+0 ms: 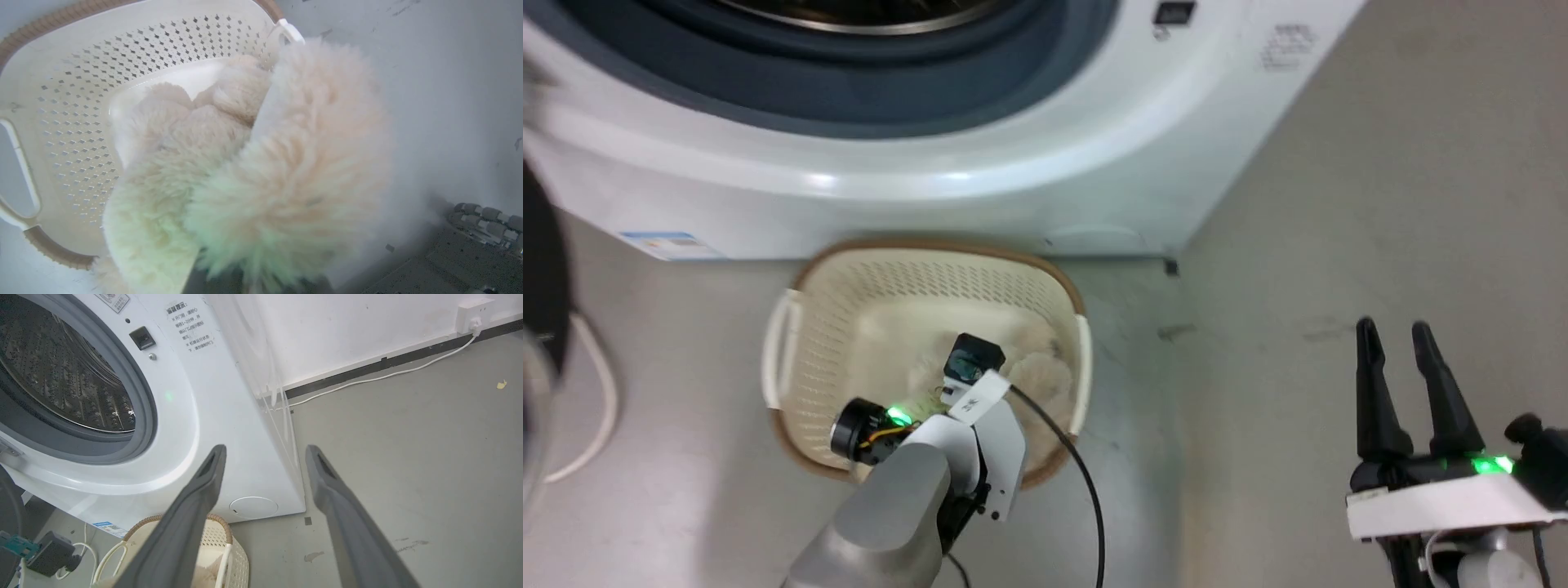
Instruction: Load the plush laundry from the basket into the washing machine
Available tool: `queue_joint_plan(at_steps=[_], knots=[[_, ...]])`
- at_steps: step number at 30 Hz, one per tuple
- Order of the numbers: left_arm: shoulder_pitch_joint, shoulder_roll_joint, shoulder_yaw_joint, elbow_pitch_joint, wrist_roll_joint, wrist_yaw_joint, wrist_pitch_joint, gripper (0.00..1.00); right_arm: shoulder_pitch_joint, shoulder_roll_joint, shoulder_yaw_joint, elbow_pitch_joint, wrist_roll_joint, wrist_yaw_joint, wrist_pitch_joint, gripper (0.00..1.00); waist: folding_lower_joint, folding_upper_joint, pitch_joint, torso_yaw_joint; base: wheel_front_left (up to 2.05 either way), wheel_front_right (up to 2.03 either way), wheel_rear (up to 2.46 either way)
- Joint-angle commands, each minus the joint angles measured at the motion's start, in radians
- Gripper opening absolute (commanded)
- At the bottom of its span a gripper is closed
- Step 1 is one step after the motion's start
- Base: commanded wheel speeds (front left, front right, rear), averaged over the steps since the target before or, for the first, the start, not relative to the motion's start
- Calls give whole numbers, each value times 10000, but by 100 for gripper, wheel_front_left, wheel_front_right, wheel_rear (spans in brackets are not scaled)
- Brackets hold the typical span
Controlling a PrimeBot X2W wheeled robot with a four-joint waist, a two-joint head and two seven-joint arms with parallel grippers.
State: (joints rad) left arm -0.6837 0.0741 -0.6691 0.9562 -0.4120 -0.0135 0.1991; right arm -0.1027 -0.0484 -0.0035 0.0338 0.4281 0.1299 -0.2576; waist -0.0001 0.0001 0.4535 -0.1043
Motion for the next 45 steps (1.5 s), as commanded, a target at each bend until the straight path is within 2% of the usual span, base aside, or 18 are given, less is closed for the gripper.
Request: queue_joint_plan(at_steps=[1, 3, 8, 10, 20, 31, 39, 45], knots=[[151, -55, 127, -86, -172, 24, -228, 0, 146, -18, -30, 78, -63, 8, -42, 100, 1, -1, -817, 715, 0, 0, 0], [371, -131, 337, -236, -531, 68, -697, 0, 305, -18, -15, 187, -113, 8, -42, 100, 1, -1, -1299, 1052, 0, 0, 0], [744, -196, 192, -342, -638, 192, -1264, 0, 536, -18, -12, 351, -194, 8, -42, 100, 1, -1, -1935, 1513, 0, 0, 0], [794, -211, 656, -556, -1229, 167, -1592, 0, 717, -18, -17, 456, -248, 8, -42, 100, 1, -1, -2382, 1814, 0, 0, 0], [1209, -35, 1310, -1533, -1648, 601, -2995, 0, 1238, -18, 13, 672, -283, 8, -42, 100, 1, -1, -3347, 2247, 0, 0, 0], [1347, 552, 1876, -3372, -1511, 1066, -4336, 0, 1459, -18, 119, 741, -281, 8, -42, 100, 1, -1, -3664, 1859, 0, 0, 0], [667, 877, 2321, -4387, -1085, 1185, -4579, 0, 1320, -18, 83, 637, -379, 8, -41, 100, 1, -1, -3126, 1381, 0, 0, 0], [-325, 1153, 2776, -4656, -784, 1242, -4603, 0, 1095, -18, 70, 493, -460, 8, -33, 100, 1, -1, -2521, 1048, 0, 0, 0]])
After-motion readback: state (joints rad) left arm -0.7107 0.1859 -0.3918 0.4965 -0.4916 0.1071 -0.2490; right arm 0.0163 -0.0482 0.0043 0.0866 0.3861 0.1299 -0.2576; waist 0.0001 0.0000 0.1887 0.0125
